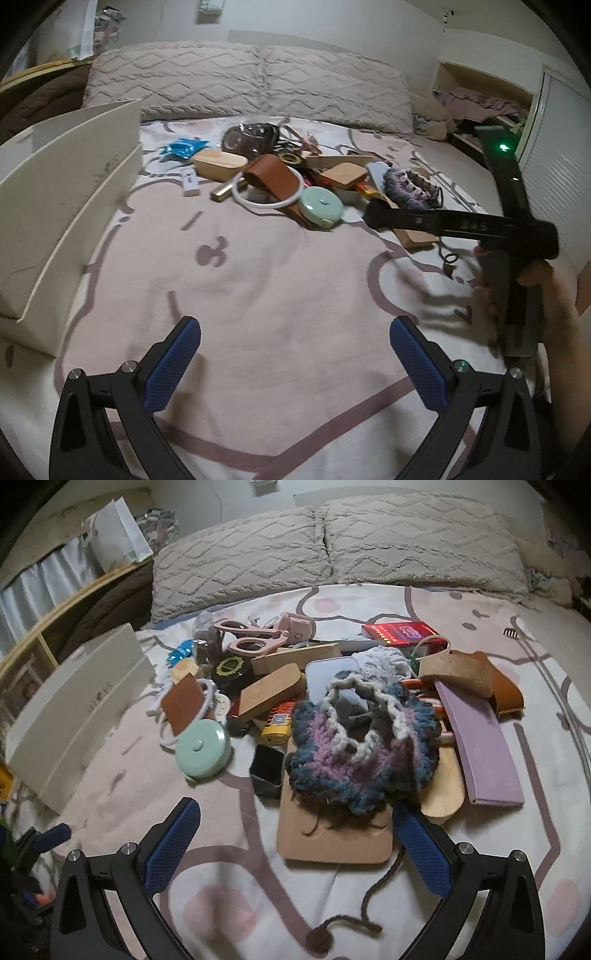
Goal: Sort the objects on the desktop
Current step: 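Grasp the carved wooden coaster with the right gripper and pull it out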
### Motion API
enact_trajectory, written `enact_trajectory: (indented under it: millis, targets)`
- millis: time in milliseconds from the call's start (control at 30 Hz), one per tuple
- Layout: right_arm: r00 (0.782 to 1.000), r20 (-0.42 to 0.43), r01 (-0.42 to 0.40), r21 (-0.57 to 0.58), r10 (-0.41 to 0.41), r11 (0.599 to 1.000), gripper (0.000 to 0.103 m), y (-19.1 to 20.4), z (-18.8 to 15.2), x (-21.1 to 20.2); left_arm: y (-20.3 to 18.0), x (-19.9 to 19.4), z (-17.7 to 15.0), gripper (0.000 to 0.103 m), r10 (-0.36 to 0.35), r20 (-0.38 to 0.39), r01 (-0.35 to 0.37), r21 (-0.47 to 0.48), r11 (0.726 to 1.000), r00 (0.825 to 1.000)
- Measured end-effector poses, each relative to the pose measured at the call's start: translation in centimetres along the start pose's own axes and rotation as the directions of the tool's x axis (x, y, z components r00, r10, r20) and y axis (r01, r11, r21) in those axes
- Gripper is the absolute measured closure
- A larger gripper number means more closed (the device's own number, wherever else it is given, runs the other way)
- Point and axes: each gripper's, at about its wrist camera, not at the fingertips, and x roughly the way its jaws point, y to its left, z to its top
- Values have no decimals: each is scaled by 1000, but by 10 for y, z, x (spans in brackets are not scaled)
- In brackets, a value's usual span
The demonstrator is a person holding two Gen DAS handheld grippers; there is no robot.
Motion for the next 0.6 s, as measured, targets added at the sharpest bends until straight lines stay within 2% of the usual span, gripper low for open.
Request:
enact_trajectory:
  millis: [167, 267, 367, 500, 600]
  targets:
    - [997, -76, 9, 6, -8, 1000, 0, -3, 4, 25, -3, 5, -7, 0, 20, -20, -20, 4, 1000, 1000]
    - [996, -83, 15, -33, -17, 999, 0, 4, 4, 28, 2, 7, -9, 0, 21, -27, -22, -18, 1000, 999]
    - [991, -76, -120, -98, 113, 988, 0, 16, 2, 24, 6, 4, -9, 0, 24, -16, -25, -33, 999, 1000]
    - [983, -101, -176, -229, 156, 957, 0, 43, -3, 25, 13, -2, -9, 0, 31, 2, -31, -49, 998, 1000]
    - [969, -123, -245, -318, 216, 916, 0, 61, -11, 22, 19, -7, -6, 0, 34, 15, -34, -55, 998, 999]
